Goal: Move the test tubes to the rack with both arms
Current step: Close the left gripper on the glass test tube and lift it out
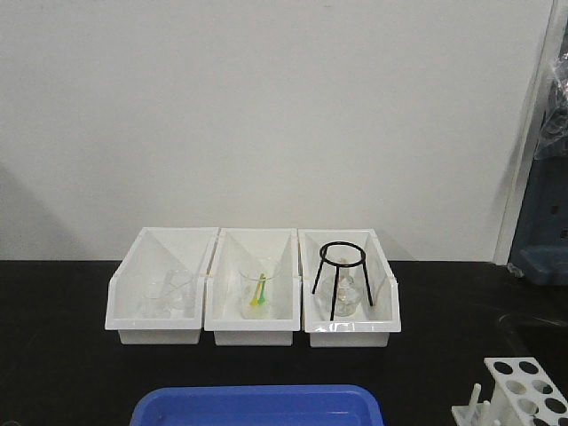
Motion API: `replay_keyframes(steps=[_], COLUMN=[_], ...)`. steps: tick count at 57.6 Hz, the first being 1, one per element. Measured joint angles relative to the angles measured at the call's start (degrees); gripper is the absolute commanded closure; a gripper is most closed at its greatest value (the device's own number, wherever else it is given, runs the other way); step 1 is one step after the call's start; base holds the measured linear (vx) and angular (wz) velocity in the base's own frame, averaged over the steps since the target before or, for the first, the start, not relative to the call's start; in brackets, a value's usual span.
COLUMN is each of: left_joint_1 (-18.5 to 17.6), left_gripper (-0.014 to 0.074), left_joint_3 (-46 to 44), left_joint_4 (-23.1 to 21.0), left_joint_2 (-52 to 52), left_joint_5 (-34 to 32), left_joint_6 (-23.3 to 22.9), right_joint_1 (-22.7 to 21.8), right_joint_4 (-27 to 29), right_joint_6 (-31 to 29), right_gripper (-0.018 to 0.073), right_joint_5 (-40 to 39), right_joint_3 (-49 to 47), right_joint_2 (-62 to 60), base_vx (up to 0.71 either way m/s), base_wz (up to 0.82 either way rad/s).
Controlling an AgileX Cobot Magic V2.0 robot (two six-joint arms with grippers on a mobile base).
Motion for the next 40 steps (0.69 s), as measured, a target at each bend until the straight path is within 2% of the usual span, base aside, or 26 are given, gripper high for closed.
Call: replay_keyframes(steps=[18, 32, 40], left_joint_1=[0.0, 0.0, 0.0], left_gripper=[0.0035, 0.0035, 0.0035], left_joint_3=[-2.0, -2.0, -1.7], left_joint_4=[-0.2, -0.4, -0.4], left_joint_2=[4.0, 0.5, -0.1], left_joint_5=[-0.2, 5.4, 6.3], left_joint_6=[0.0, 0.0, 0.0], right_joint_1=[0.0, 0.0, 0.0], right_joint_4=[0.0, 0.0, 0.0], right_joint_6=[0.0, 0.0, 0.0], right_gripper=[0.0059, 0.0059, 0.0059], right_joint_5=[0.0, 0.0, 0.0], right_joint_3=[0.0, 0.0, 0.0], right_joint_2=[0.0, 0.0, 0.0], base_vx=[0.00, 0.00, 0.00], base_wz=[0.00, 0.00, 0.00])
